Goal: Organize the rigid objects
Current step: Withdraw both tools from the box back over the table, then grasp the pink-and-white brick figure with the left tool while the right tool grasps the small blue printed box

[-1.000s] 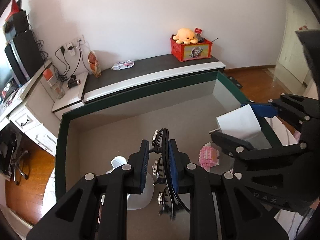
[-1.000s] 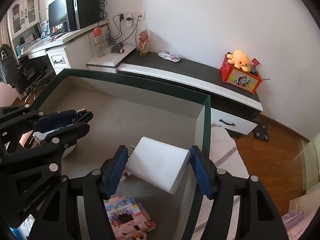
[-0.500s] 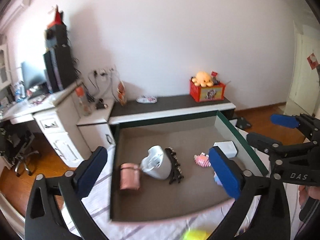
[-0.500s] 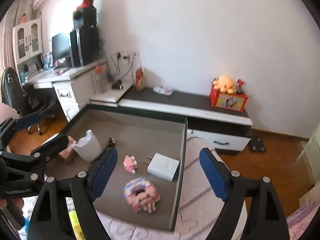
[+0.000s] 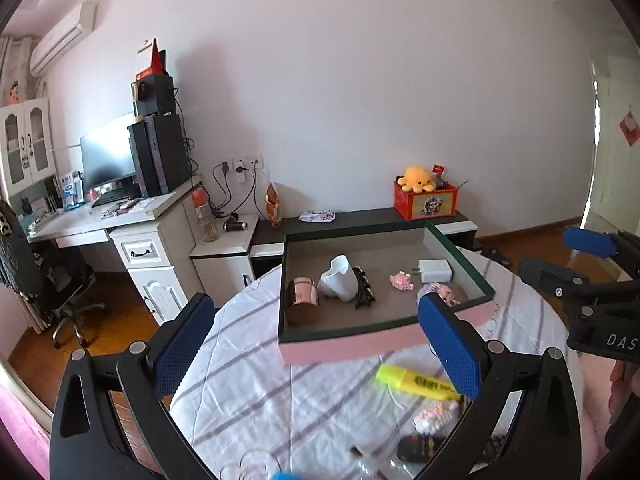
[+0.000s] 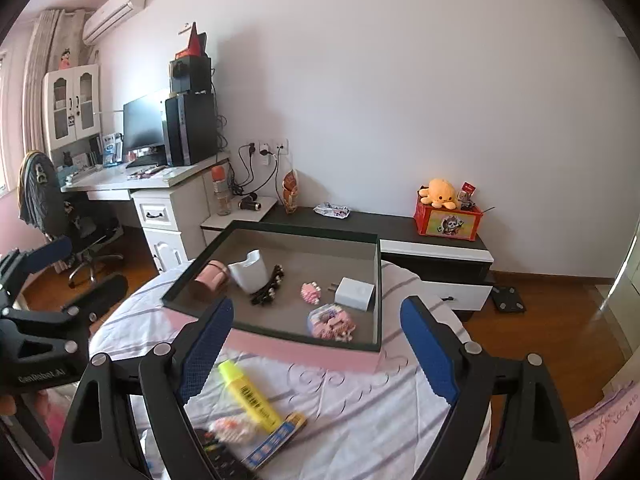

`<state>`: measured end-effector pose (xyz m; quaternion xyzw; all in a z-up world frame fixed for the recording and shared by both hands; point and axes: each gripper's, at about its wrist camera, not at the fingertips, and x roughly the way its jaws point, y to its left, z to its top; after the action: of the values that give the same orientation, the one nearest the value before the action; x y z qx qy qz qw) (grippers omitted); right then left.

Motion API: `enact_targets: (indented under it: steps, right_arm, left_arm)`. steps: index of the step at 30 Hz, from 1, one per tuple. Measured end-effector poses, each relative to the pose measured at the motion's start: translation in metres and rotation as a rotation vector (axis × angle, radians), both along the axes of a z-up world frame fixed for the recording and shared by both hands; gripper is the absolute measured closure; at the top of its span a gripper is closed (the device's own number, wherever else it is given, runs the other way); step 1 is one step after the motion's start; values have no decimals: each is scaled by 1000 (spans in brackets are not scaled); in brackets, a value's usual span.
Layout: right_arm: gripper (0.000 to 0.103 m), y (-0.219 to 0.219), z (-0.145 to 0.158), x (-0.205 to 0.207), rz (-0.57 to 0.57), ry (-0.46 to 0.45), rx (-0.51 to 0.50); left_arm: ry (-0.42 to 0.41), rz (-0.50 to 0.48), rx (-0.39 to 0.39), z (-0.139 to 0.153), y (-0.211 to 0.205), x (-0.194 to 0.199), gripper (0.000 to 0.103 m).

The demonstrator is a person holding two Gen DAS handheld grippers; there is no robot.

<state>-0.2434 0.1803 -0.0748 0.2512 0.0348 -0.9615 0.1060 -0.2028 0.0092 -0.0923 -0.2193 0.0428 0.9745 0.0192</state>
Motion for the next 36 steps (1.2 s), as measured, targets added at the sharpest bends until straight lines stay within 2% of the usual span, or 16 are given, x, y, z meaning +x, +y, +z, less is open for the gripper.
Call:
enact_targets:
  steps: [8,16,21,30,36]
  right_arm:
    - [16,-3,7,45,-10,9,1]
    - [16,4,-4,65,-46,-24,5]
    - [16,5,-30,56,-62,-109,25]
    - [16,-10,-111,14,-30,-349,67]
    - [16,-14,-136,0,-14,-430,80]
  left_arm:
    - [23,11,24,8,-10,35,0]
    - [-29,27,36,-9,-23,50,0]
    - [-74,24,38,-25,-22,44,0]
    - [-155,-2,15,-51,-13,23,0]
    - [-192,-7,18,-62,-9,8,0]
